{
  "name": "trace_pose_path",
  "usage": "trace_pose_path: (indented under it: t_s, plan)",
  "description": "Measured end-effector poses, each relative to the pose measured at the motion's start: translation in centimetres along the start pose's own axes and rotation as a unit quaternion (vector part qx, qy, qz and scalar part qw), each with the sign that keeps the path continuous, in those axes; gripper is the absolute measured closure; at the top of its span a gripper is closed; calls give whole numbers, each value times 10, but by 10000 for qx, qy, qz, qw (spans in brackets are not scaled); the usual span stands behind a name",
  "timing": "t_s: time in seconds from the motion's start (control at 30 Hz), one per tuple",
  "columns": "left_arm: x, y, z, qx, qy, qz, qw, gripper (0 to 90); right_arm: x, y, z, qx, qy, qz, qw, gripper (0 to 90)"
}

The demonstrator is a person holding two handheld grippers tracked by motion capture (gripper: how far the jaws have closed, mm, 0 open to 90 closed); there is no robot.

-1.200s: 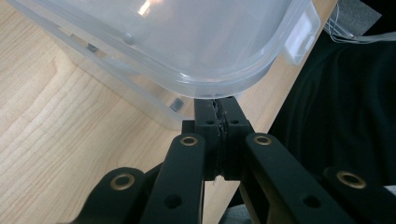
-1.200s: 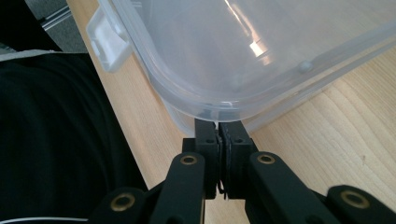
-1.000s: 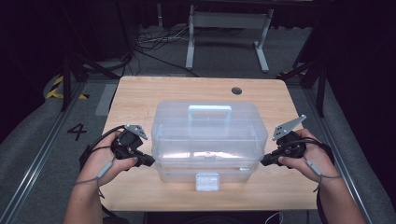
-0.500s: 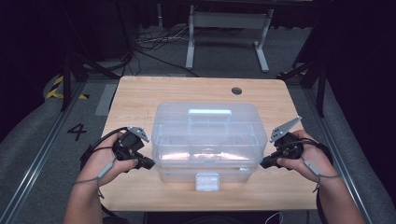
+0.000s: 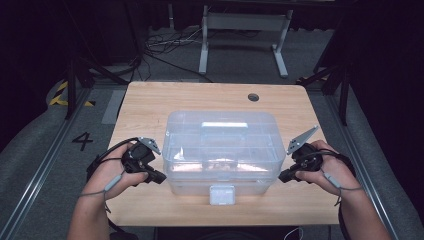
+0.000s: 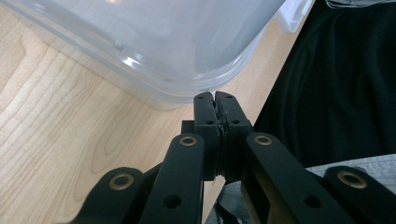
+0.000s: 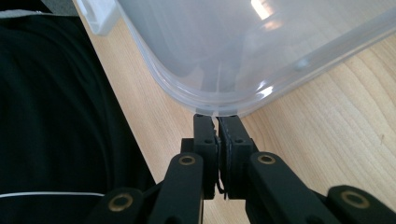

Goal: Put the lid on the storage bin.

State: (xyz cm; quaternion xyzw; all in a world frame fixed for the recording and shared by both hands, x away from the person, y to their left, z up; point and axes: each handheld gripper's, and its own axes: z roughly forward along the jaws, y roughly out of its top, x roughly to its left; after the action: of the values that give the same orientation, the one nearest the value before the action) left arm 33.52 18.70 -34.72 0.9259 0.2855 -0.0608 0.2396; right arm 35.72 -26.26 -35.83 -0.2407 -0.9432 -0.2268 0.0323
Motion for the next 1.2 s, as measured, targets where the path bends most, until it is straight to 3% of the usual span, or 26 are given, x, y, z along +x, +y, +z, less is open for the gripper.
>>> trace_pose_path:
  t_s: [0.2,0.47,0.67,0.77,0.9,0.93,0.97,1.03,1.2]
  plan:
    - [1,0,1,-29,-27,-28,10000,881,-2,-1,4,188,-6,-6,9998,870]
    - [3,-2,-4,-257,-100,-25,9996,865,-3,-4,-3,-51,57,33,10000,874]
    - [9,-7,-10,-476,-69,-271,9985,871,-6,-7,-14,-291,-74,133,9995,875]
    - [11,-10,-14,-697,-24,-375,9969,874,-10,-8,-25,-537,-180,163,9983,879]
    - [12,-14,-21,-1127,-21,-487,9924,857,-16,-8,-37,-859,-262,151,9958,880]
    - [12,-14,-21,-1127,-21,-487,9924,858,-16,-8,-37,-859,-262,151,9958,880]
    - [12,-16,-23,-1190,-15,-523,9915,859,-19,-7,-42,-1045,-313,194,9938,886]
    - [13,-17,-24,-1304,58,-596,9897,862,-20,-7,-43,-1103,-326,193,9932,886]
    - [15,-18,-27,-1624,192,-768,9835,859,-28,-3,-49,-1563,-417,290,9864,888]
